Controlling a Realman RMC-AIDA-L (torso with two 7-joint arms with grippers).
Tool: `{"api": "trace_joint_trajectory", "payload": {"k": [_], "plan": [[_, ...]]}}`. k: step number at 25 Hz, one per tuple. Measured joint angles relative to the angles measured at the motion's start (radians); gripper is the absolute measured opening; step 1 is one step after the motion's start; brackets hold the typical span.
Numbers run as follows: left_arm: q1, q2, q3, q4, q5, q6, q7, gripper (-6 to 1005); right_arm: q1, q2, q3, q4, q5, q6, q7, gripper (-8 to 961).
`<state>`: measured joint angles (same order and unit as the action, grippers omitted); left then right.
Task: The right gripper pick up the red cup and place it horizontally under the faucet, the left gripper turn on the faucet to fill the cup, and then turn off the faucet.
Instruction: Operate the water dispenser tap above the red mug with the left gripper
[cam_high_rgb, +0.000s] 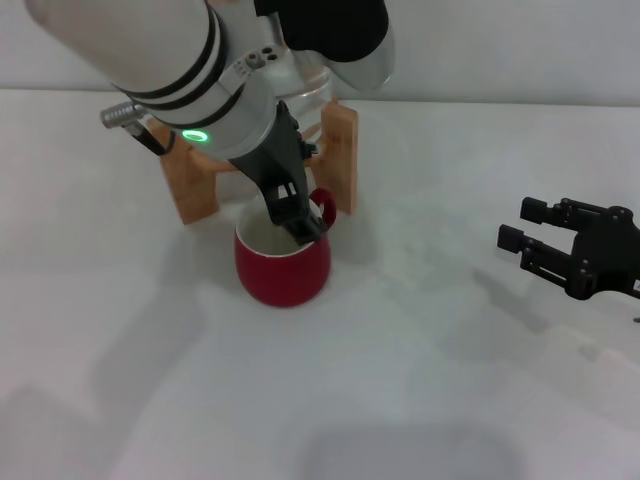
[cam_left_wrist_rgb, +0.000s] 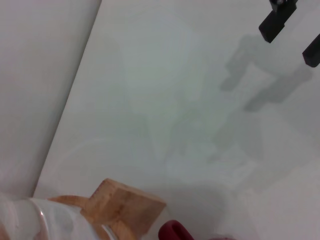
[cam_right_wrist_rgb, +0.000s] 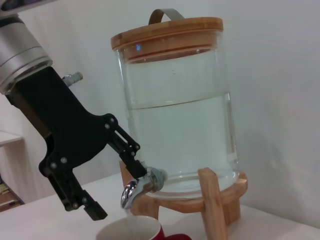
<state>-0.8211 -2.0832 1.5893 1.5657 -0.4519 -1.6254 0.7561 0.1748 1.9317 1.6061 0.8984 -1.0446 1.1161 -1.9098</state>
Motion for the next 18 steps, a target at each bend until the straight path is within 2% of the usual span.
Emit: {"api": "trace_joint_trajectory", "payload": {"k": [18], "plan": [[-0.004,0.000,0.001,-0.003,0.029,0.016,-0.004,841,0.006,-0.004,0.000,0.000,0.000,-0.002,0.000,471]]}}
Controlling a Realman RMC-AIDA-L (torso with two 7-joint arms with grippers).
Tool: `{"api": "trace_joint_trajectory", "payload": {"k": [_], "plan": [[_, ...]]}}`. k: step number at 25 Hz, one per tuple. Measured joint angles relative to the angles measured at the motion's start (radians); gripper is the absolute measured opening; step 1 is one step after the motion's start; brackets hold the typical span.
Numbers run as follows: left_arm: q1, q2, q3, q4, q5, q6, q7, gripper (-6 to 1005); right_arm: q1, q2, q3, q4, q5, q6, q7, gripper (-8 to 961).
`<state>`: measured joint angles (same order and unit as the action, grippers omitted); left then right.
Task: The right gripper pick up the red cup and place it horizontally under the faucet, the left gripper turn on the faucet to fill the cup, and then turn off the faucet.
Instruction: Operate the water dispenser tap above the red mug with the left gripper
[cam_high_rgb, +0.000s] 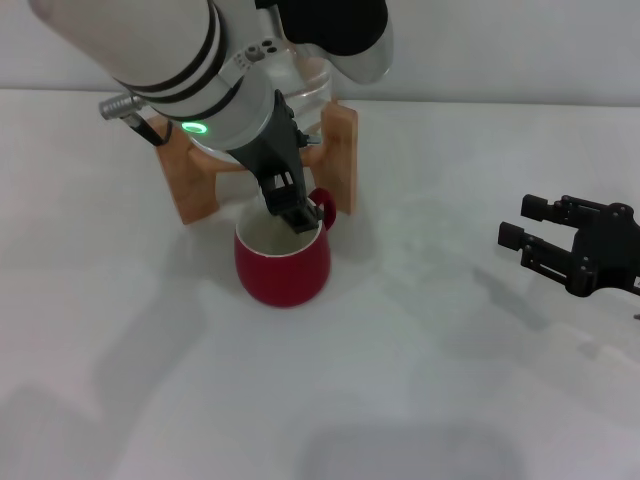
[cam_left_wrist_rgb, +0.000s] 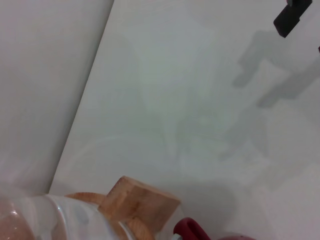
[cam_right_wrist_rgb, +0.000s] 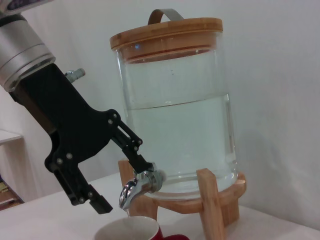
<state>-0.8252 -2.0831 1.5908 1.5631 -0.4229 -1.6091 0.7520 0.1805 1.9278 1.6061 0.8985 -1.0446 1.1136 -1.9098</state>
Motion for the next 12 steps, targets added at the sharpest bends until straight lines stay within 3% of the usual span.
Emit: {"api": "trace_joint_trajectory", "payload": {"k": [12], "plan": [[0.000,0.000,0.014,0.005,0.018,0.009,-0.017,841,-0.004,-0.001,0.000,-0.001,0.000,0.002,0.000,471]]}}
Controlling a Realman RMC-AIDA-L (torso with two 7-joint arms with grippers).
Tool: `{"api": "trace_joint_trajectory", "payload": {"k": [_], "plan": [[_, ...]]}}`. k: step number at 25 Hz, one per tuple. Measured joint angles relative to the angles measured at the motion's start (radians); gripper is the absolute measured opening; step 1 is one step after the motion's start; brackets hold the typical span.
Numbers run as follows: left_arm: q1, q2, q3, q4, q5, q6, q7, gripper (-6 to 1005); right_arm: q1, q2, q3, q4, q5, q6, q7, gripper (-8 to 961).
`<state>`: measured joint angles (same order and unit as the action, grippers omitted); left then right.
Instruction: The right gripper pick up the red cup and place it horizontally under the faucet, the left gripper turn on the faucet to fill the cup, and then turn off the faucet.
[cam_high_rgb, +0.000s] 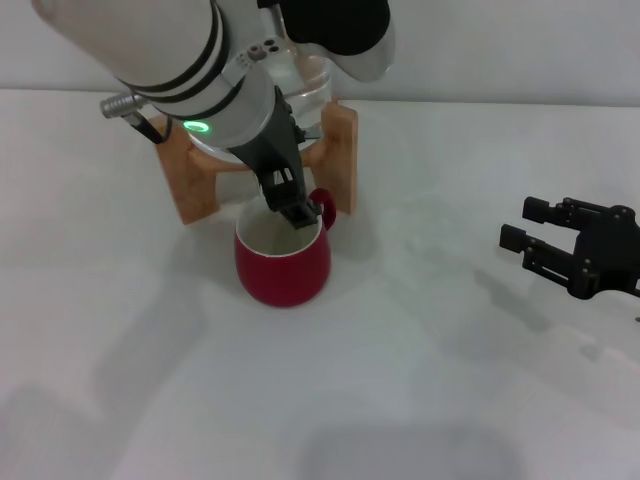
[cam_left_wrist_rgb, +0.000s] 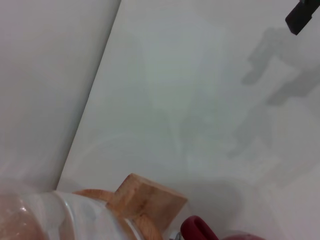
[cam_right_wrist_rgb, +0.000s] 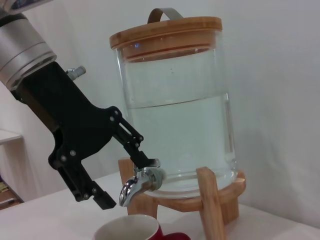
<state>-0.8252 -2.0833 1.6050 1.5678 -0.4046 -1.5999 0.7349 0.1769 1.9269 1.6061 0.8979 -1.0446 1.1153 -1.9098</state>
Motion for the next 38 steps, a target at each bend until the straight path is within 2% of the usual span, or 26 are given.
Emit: {"api": "trace_joint_trajectory", "payload": {"k": [7,10,14,17,22,26,30,31,32,35,38], "plan": [[0.005,-0.001,0.033,0.043,-0.014,0.001,-0.003,841,-0.003,0.000,0.000,0.001,0.000,0.003,-0.001,470],[0.029,-0.001,0.038,0.100,-0.038,-0.004,-0.005,841,-0.003,0.000,0.008,-0.001,0.000,0.004,-0.001,470],[0.132,0.000,-0.020,0.218,-0.122,0.004,0.007,841,-0.004,0.000,0.018,-0.005,0.000,0.008,-0.001,470],[0.228,0.000,-0.113,0.269,-0.221,0.033,0.027,841,-0.004,0.002,0.024,-0.005,0.000,0.017,-0.001,470],[0.401,0.001,-0.288,0.286,-0.482,0.108,0.092,841,-0.004,-0.001,0.025,-0.002,0.000,0.018,0.001,471],[0.500,0.002,-0.420,0.239,-0.709,0.105,0.150,841,-0.002,-0.002,0.025,-0.001,0.000,0.018,0.002,471],[0.569,0.004,-0.535,0.151,-0.906,0.070,0.219,841,-0.001,-0.002,0.026,-0.003,0.000,0.018,0.003,470],[0.569,0.004,-0.535,0.151,-0.906,0.070,0.219,841,0.000,-0.002,0.026,-0.004,0.000,0.017,0.003,470],[0.605,0.003,-0.610,0.062,-1.005,0.050,0.260,841,0.001,-0.002,0.026,-0.006,0.000,0.016,0.003,470],[0.629,0.002,-0.665,-0.053,-1.079,0.045,0.310,841,0.003,-0.001,0.026,-0.007,0.000,0.015,-0.002,470],[0.637,0.003,-0.728,-0.254,-1.156,0.045,0.401,841,0.004,0.002,0.026,-0.007,0.000,0.016,-0.011,471]]}}
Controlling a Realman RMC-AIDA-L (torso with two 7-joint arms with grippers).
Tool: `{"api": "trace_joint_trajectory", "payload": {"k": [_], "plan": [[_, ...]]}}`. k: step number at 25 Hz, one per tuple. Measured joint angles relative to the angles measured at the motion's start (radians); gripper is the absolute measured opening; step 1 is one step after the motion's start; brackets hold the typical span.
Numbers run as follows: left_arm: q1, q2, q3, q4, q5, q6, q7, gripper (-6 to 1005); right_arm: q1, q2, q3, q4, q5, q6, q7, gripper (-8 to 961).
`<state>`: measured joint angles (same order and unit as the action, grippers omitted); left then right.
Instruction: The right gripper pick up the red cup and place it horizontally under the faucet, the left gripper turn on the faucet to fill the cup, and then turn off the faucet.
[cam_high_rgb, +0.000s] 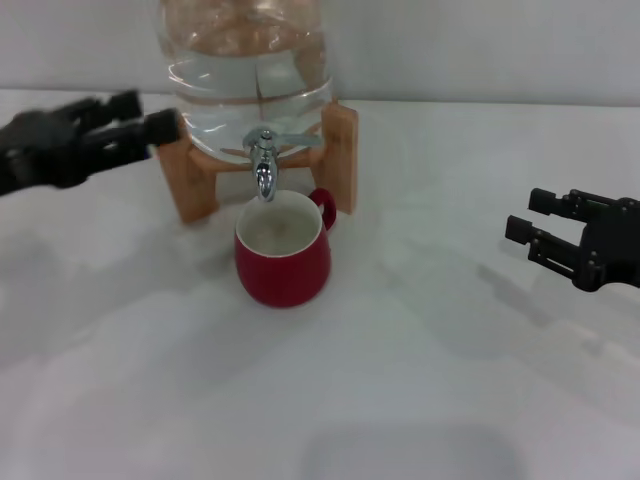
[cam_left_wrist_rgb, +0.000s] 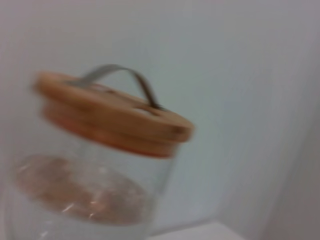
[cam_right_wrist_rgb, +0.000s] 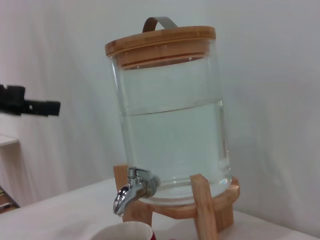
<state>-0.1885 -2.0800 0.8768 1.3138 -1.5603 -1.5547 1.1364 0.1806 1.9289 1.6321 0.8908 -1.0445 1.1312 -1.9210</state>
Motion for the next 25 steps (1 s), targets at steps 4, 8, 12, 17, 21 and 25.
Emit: {"api": "trace_joint_trajectory", "payload": {"k": [4,8,12,17,21,25], "plan": [[-0.019,0.002,-0.074,-0.242,-0.022,-0.002,0.136,841,-0.001,0.004,0.000,0.004,0.000,0.004,-0.022,471],[-0.024,0.003,-0.110,-0.437,-0.055,0.008,0.298,841,-0.005,0.008,0.000,0.008,0.001,0.017,-0.061,471],[-0.035,0.009,-0.113,-0.572,-0.051,0.079,0.376,841,-0.006,0.017,0.000,0.008,0.006,0.039,-0.103,470],[-0.039,0.011,-0.126,-0.646,-0.040,0.113,0.451,841,-0.009,0.040,0.042,-0.005,0.007,0.087,-0.147,470],[-0.036,0.007,-0.141,-0.654,-0.040,0.106,0.462,841,-0.018,0.053,0.071,-0.011,0.004,0.098,-0.154,470],[-0.034,0.010,-0.142,-0.650,-0.042,0.098,0.457,841,-0.024,0.055,0.076,-0.015,0.002,0.100,-0.155,472]]}}
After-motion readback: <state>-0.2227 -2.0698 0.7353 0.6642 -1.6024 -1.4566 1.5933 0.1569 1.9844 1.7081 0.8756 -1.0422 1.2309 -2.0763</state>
